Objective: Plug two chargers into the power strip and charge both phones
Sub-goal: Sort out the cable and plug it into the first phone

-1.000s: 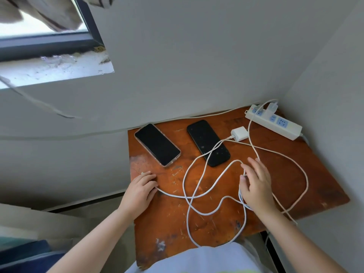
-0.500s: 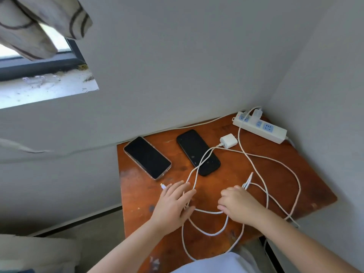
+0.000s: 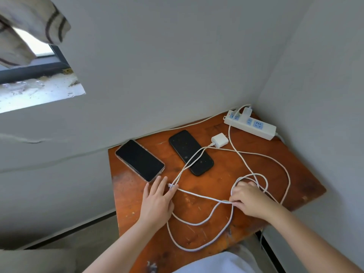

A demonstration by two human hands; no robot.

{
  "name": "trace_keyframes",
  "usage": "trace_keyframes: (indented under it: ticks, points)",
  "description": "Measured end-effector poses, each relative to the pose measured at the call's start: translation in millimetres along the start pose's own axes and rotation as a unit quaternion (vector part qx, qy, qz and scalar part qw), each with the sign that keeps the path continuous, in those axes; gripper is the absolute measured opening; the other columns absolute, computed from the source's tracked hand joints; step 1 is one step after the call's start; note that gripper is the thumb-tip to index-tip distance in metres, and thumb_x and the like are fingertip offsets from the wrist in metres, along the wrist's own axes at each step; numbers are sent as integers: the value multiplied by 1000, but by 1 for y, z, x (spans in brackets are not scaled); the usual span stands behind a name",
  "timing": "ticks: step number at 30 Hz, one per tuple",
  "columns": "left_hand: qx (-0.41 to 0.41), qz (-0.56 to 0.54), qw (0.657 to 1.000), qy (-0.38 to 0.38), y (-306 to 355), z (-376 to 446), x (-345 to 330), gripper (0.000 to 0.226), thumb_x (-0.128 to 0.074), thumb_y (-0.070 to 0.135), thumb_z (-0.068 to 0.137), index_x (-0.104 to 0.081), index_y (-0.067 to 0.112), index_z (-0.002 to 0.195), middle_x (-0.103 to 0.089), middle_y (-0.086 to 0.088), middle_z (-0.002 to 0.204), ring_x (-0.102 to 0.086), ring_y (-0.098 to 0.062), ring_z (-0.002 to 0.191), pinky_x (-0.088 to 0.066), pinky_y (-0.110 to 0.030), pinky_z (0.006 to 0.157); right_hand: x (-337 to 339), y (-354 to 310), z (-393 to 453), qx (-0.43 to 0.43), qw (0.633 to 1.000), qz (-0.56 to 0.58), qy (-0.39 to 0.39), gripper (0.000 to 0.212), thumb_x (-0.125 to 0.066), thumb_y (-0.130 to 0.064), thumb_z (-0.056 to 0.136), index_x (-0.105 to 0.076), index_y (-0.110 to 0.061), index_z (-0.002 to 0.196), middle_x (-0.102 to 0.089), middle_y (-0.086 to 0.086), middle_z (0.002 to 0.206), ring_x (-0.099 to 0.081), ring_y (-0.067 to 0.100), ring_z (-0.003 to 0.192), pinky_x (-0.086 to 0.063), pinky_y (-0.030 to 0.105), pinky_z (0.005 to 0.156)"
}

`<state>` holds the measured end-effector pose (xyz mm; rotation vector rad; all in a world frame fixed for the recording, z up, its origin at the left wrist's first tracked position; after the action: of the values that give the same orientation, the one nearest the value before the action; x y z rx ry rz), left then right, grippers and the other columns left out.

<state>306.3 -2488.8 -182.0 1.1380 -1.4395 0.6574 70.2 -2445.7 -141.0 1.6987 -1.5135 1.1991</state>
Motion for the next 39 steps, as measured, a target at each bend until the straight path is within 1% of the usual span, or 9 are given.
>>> trace_keyframes:
  ticks: [3, 6, 10, 17, 20, 26, 30, 32, 39]
  points:
    - [1, -11, 1000, 1, 6, 3, 1, 48, -38, 28, 95, -20, 39, 138, -10, 0, 155, 1, -24, 143, 0, -43, 114, 5, 1, 3, -39, 997, -62, -31, 23, -48, -25, 94, -64, -22, 109, -62, -4, 114, -45, 17, 115, -28, 36, 104]
    - [12, -63, 998, 18, 9, 4, 2, 50, -39, 19, 95, -21, 33, 139, -25, -1, 151, -25, -22, 138, -29, -34, 109, 8, 1, 5, -91, 982, -130, -105, 21, -49, -24, 93, -63, -19, 108, -58, 1, 102, -45, 22, 114, -27, 37, 104]
    - [58, -151, 985, 58, 4, 8, 10, 49, -44, 12, 93, -31, 28, 137, -41, -1, 140, -47, -17, 122, -45, -22, 93, 5, -7, 10, -90, 985, -127, -77, 23, -55, -20, 89, -61, -16, 111, -59, 6, 120, -46, 23, 118, -22, 45, 112]
    - [94, -50, 994, 27, -3, 10, 4, 44, -39, 24, 95, -29, 26, 138, -30, 2, 149, -24, -20, 138, -23, -34, 112, 14, -60, 53, -110, 982, 46, 148, 27, -51, -26, 91, -58, -14, 114, -63, 4, 113, -55, 17, 103, -47, 27, 88]
    - [81, -46, 995, 26, -6, 5, -1, 42, -32, 32, 96, -29, 26, 138, -30, 4, 149, -23, -17, 138, -20, -32, 113, 10, -78, 76, -135, 977, 82, 144, 37, -48, -33, 94, -51, -11, 123, -57, 7, 123, -54, 20, 112, -48, 26, 90]
    - [93, -72, 991, 56, -12, 7, 7, 39, -41, 26, 94, -38, 26, 133, -44, 2, 139, -39, -17, 128, -34, -29, 106, 13, -82, 90, -137, 988, 36, 58, 29, -56, -11, 90, -53, -9, 119, -59, 11, 118, -59, 23, 104, -50, 27, 86]
    - [49, -67, 996, 31, -18, 11, 6, 54, -43, 25, 94, -16, 28, 141, -25, 2, 151, -25, -20, 137, -26, -34, 111, 9, -72, 73, -134, 988, -52, -61, 28, -57, -13, 89, -54, -12, 116, -60, 8, 115, -60, 23, 100, -50, 26, 82]
    - [6, -51, 999, 2, -19, 12, 0, 55, -38, 21, 95, -11, 28, 142, -14, 4, 154, -12, -18, 141, -18, -33, 114, 6, -66, 64, -138, 985, -73, -75, 28, -58, -15, 89, -54, -11, 116, -60, 8, 114, -60, 22, 100, -49, 25, 81]
    - [-36, -48, 998, -23, -22, 10, -12, 49, -23, 34, 97, -7, 26, 143, -5, 6, 155, 3, -11, 142, 7, -25, 108, 5, -75, 72, -159, 981, 44, 101, 31, -49, -27, 94, -52, -10, 119, -60, 8, 113, -59, 20, 100, -51, 25, 77]
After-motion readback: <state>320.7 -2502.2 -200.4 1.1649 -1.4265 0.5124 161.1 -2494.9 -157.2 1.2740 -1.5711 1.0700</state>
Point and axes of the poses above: each hand's wrist, its own z-axis towards the middle knuckle, its own x-axis out of the back of the hand, y = z × x, the point moved 4 cm from there along z, towards the middle knuckle
